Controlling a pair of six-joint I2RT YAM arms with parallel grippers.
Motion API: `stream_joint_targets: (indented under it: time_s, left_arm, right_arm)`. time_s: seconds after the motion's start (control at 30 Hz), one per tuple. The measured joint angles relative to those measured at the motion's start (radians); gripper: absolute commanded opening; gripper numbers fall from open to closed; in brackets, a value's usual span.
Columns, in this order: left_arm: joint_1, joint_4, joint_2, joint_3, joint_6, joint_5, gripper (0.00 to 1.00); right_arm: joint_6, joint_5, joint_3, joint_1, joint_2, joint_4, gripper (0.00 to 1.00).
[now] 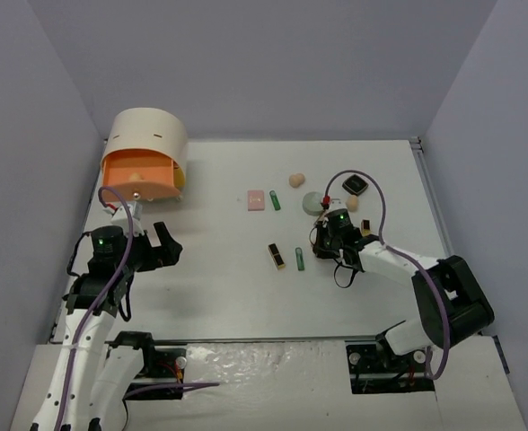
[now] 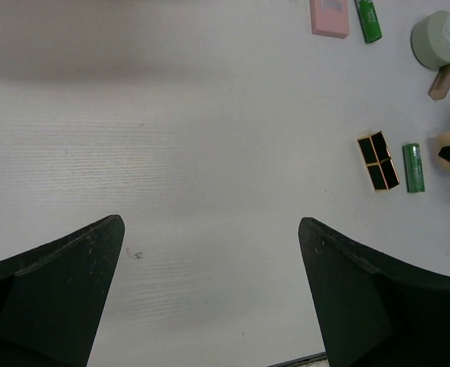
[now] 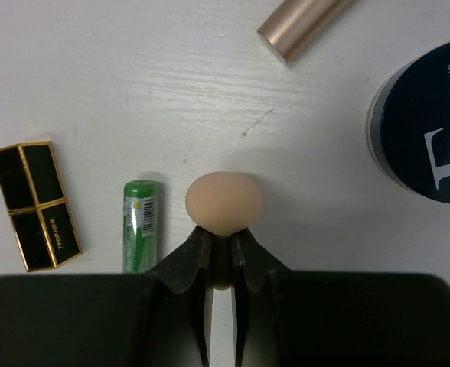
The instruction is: Organize the makeup
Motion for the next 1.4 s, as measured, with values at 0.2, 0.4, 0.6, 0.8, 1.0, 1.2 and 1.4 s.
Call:
stream_joint_targets:
  time_s: [0.2, 0.4, 0.6, 0.8, 1.0, 1.2, 1.4]
  left_arm:
    - [-0.044, -0.012, 0.024, 0.047, -0.042, 0.034, 0.97]
    - [-0.183, 0.034, 0.091, 0.182, -0.126, 0.062, 0.97]
    - [-0.397, 0.114, 0.191, 0.276, -0.211, 0.035, 0.97]
    - [-0.651, 0.190, 0.309, 0.355, -0.262, -0.046, 0.92]
    - [-0.807, 0.220, 0.418, 0.409, -0.298, -0.182, 0.81]
    - [-0.845, 0.245, 0.460, 0.410, -0.342, -0.231, 0.71]
    - [-0.869, 0.277, 0.479, 0.412, -0.368, -0.264, 0.56]
  right_arm:
    - [-0.045, 0.024, -0.004, 0.097, -0.227, -0.029, 0.00]
    - [-0.115, 0.020, 0.019, 0.278, -0.406, -0.008, 0.00]
    - [-0.167, -0.018, 0.026, 0.389, -0.452, 0.065, 0.00]
    - [-0.225, -0.055, 0.027, 0.487, -0.469, 0.133, 0.00]
    - [-0.244, -0.054, 0.027, 0.504, -0.493, 0.172, 0.00]
    - [-0.250, -0.038, 0.025, 0.508, -0.546, 0.179, 0.00]
    - [-0.251, -0.027, 0.020, 0.509, -0.568, 0.183, 0.00]
